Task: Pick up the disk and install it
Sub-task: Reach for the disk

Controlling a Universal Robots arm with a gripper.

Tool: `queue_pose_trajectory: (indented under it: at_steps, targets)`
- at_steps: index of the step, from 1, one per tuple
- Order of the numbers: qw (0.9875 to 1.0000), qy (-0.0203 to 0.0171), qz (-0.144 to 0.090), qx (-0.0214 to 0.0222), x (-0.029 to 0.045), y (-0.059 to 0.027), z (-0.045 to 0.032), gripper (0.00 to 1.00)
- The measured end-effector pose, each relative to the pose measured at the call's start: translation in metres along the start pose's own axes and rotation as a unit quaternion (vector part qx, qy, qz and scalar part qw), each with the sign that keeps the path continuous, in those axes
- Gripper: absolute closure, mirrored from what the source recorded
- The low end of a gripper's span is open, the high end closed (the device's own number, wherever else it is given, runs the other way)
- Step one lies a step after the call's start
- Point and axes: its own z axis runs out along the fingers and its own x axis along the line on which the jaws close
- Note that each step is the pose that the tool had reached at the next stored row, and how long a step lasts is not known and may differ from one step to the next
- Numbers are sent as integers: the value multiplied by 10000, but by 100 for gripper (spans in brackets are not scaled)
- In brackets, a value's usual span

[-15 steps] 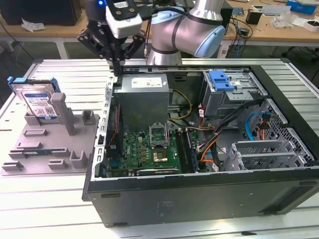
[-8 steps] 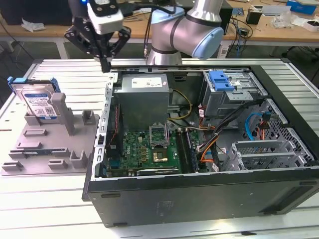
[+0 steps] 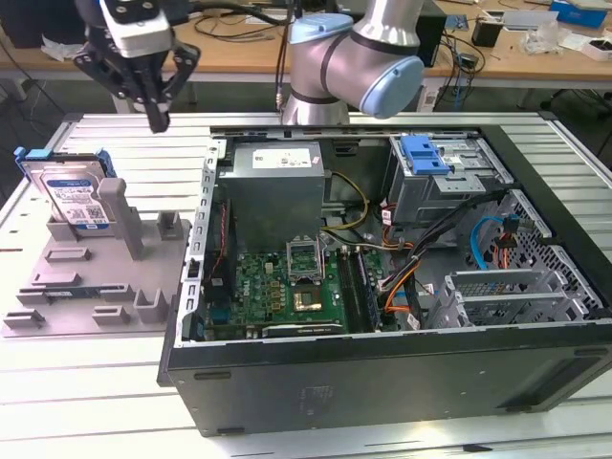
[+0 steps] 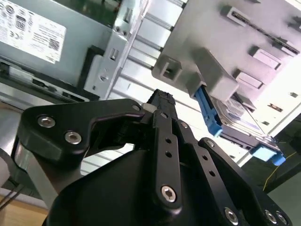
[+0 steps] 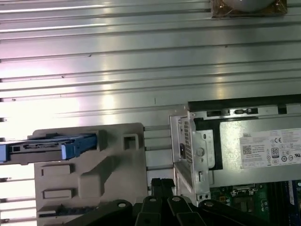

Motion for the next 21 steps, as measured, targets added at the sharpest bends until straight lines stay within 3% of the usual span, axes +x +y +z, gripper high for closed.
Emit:
queue_pose_trajectory:
  at_steps: [5, 8, 13, 17, 21]
  targets:
    - [10000, 0, 1, 0, 268, 63, 4, 89]
    - [10000, 0, 0, 0, 484, 122, 9, 89]
    - [10000, 0, 2, 0, 691, 179, 13, 89]
    - [10000, 0, 1, 1, 936, 240, 19, 89]
    - [10000, 0, 1, 1, 1112, 278, 22, 89]
